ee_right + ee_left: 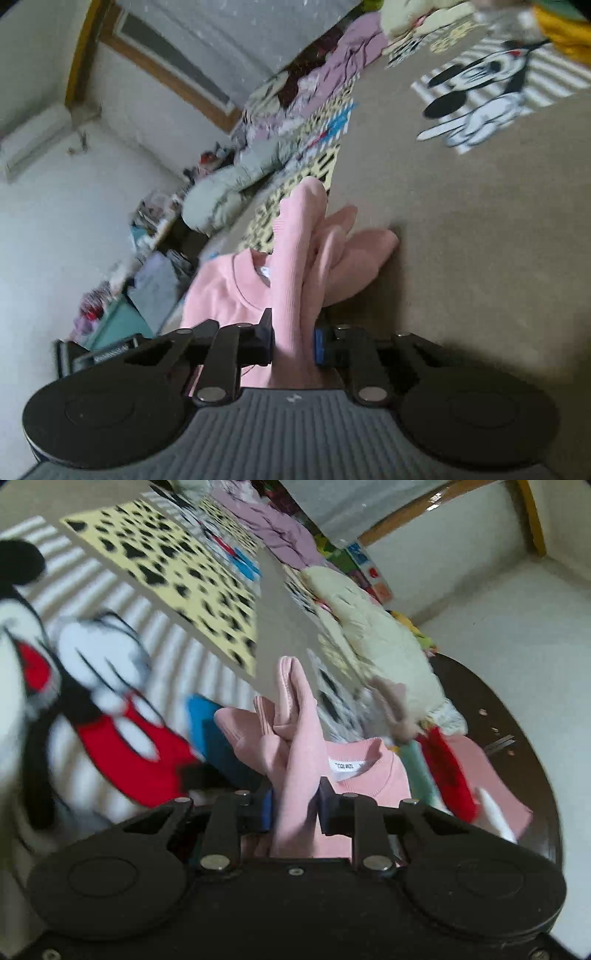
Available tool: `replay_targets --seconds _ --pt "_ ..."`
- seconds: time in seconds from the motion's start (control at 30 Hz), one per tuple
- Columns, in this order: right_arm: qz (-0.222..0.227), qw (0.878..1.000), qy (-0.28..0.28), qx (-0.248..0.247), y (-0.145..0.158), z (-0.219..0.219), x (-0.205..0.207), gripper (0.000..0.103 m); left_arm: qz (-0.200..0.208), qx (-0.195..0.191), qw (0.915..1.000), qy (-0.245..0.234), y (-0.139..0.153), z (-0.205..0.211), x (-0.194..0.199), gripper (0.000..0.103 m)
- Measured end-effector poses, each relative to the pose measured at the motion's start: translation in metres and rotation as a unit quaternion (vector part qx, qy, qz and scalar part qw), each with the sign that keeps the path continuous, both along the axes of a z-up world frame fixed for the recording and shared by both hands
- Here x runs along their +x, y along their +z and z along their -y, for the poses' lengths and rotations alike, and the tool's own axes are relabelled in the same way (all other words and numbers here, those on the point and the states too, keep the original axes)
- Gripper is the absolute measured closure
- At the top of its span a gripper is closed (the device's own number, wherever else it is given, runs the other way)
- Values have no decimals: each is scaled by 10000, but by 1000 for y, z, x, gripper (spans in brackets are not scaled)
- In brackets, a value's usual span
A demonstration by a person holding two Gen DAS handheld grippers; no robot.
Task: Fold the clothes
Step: 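Carry the folded sweatshirt onto the clothes stack and open the left gripper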
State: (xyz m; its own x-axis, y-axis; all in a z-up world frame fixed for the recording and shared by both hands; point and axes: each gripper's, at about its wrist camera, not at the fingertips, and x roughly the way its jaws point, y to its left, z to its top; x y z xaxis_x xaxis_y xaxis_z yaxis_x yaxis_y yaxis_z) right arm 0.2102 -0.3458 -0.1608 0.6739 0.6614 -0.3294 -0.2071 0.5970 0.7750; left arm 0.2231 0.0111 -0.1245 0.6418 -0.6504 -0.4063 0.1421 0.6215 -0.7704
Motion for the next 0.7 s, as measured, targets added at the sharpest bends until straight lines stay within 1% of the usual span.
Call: replay_targets --seconds 0.1,0.23,0.33,0.4,0.47,0.57,0.7 --pt "69 9997 -162 175 11 27 -32 82 33 -164 9996 -213 14 29 -13 82" --pt "273 9986 -395 200 32 69 -66 82 90 -364 9982 -464 36 77 -12 82" --pt "505 9967 -611 149 61 110 -54 82 153 -697 9957 -592 57 114 1 82" --pt "660 9949 -754 114 80 138 -46 82 227 -981 9923 -721 72 141 15 82" --pt "814 9926 -897 79 100 166 -38 82 399 -1120 9894 -837 91 172 35 82" --pt "1045 9883 -1111 27 128 207 -26 82 514 -1545 9826 -894 114 216 65 82" --pt "1349 9810 -1393 -41 167 263 -9 82 535 -2017 9734 -948 132 271 102 82"
